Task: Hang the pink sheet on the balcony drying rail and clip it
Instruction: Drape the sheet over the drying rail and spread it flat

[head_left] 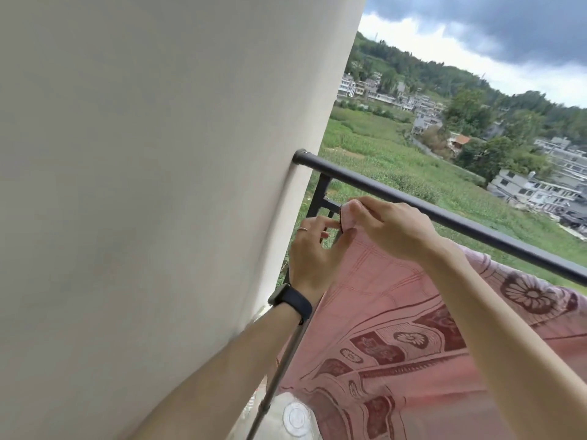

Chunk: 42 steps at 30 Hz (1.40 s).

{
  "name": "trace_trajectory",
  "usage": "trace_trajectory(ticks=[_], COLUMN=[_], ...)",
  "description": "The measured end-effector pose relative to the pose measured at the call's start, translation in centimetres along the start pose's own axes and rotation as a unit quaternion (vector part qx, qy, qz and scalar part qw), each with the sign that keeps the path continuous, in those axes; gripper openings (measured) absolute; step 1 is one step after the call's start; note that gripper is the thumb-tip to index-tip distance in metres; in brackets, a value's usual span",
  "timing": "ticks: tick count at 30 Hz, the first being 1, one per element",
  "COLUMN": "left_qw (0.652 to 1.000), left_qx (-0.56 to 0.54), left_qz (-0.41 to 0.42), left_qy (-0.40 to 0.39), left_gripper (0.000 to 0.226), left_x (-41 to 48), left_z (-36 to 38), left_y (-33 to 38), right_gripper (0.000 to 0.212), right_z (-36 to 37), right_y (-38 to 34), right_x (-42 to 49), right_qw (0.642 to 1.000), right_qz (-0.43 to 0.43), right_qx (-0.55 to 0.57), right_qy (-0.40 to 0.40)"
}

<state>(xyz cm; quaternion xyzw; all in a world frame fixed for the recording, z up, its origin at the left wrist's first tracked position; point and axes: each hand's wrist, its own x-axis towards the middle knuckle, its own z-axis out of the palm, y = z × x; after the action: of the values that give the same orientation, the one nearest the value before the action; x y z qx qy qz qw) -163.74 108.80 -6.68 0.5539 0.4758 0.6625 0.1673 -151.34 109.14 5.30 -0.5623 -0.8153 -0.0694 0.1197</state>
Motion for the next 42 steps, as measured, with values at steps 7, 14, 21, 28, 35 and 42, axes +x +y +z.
trace_trajectory(ticks=[7,14,21,28,35,42], left_qw=[0.991,0.876,0.774,0.724,0.887,0.952], left_qx=[-0.098,-0.12,0.195,0.365,0.177,-0.097], left_qz=[-0.05,-0.224,-0.243,-0.297,-0.299,-0.171], left_qy=[-0.079,-0.411,-0.551,-0.505,-0.305,-0.236], left_gripper=[0.013,0.031,0.041,0.03,0.057,0.033], left_x=[0.1,-4.1,-9.0,-10.0,-2.2,4.5], left_z=[-1.4,-4.8,-6.7,-15.4,-11.1,-2.4], left_y=[1.6,-1.4,-6.9,-13.6,-8.2,3.2], right_gripper=[0.033,0.036,0.041,0.04,0.044,0.049], right_z=[0.6,2.3,3.6,4.5,4.9,2.7], right_y=[0.7,0.9,1.0,1.2,0.9,4.9], right_x=[-1.3,-1.4,-1.7,-1.6,-1.6,-6.6], right_qw=[0.996,0.985,0.977,0.968,0.954,0.947], right_qz=[-0.01,-0.057,-0.063,-0.077,-0.062,0.087], right_qx=[0.037,-0.041,-0.069,-0.084,-0.082,-0.127], right_qy=[0.075,0.157,0.193,0.223,0.281,0.281])
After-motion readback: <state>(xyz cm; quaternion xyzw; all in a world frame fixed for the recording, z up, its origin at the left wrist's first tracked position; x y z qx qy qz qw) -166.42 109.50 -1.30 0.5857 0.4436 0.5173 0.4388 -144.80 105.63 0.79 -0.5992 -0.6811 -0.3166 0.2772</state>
